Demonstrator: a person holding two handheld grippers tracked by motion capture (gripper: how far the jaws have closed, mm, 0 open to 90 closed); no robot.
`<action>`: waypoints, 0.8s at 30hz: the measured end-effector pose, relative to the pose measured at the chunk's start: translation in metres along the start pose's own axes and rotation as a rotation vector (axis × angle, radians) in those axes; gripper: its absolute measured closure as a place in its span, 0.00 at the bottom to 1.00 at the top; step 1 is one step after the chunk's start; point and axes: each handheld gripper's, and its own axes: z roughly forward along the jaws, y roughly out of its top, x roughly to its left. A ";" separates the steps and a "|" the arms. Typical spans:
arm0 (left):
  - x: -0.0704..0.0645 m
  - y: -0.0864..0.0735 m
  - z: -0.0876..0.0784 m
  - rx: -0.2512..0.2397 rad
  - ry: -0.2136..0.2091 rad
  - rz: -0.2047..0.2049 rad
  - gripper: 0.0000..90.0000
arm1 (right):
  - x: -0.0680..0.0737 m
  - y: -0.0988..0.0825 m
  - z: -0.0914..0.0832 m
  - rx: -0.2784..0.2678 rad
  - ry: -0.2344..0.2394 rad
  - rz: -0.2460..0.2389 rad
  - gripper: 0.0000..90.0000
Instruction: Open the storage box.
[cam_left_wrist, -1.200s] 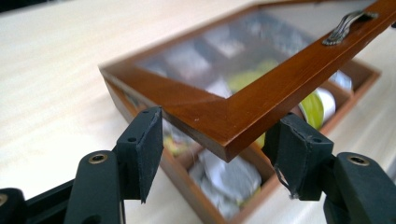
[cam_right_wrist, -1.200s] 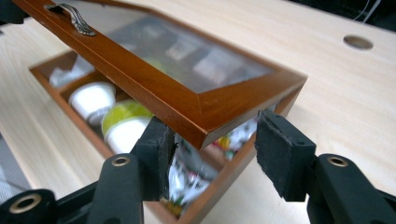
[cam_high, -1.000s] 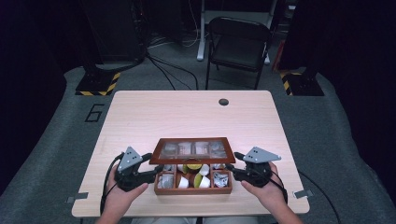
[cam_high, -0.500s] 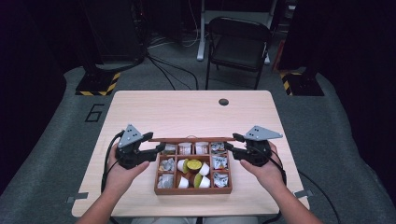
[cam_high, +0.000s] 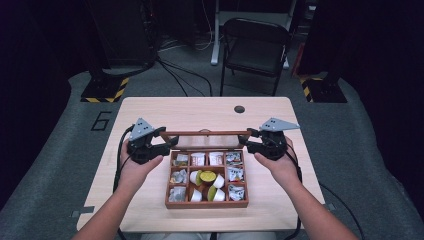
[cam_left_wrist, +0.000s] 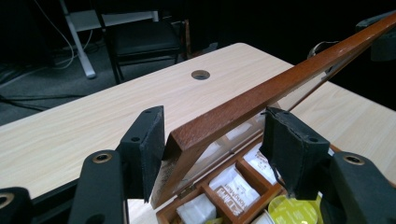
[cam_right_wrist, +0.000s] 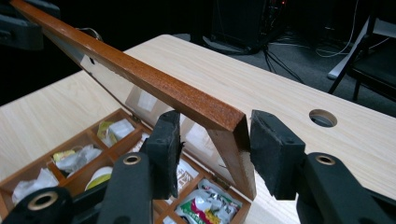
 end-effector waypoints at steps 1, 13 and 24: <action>0.000 0.000 0.000 0.000 0.000 0.000 0.44 | -0.002 0.001 0.001 -0.004 0.003 0.012 0.60; 0.018 0.008 0.015 -0.021 -0.021 -0.050 0.45 | -0.017 0.009 0.010 -0.018 0.030 0.065 0.60; 0.022 0.007 0.028 -0.039 -0.004 -0.046 0.46 | -0.025 0.014 0.026 -0.014 0.048 0.045 0.57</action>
